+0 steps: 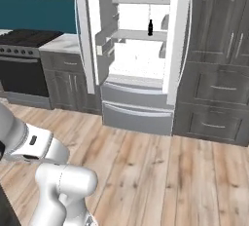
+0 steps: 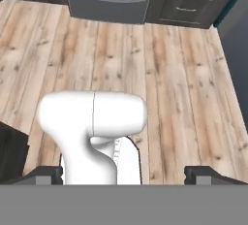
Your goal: Open the fridge, grab two sodas, and place both sodas inside the bowl with ice on the dining counter.
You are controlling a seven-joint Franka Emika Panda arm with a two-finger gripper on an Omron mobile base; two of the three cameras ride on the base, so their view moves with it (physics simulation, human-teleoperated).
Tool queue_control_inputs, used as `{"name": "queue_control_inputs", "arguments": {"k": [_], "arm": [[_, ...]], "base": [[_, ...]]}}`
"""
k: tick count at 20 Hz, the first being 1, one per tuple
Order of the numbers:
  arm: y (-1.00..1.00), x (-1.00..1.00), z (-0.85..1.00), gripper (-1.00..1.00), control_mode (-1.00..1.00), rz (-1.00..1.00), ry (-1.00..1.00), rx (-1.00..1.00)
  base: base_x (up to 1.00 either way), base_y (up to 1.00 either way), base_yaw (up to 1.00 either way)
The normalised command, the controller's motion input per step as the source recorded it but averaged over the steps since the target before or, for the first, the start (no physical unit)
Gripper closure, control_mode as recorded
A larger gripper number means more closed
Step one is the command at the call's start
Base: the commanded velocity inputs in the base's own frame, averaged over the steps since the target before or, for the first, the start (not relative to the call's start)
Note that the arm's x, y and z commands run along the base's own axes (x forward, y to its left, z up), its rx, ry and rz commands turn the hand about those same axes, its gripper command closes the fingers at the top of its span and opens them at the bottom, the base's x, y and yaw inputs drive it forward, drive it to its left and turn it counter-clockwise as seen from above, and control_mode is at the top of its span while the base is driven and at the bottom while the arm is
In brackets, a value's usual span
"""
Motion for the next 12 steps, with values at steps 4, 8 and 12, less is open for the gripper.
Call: {"name": "queue_control_inputs", "arguments": {"k": [4,8,12], "arm": [[0.00,0.00,0.00,-1.00,1.00,0.00,0.00,0.00],[0.00,0.00,0.00,-1.00,1.00,0.00,0.00,0.00],[0.00,0.00,0.00,-1.00,1.00,0.00,0.00,0.00]], "base": [[1.00,-0.28,0.39],[1.00,-0.59,0.26],[1.00,-0.43,0.07]]}}
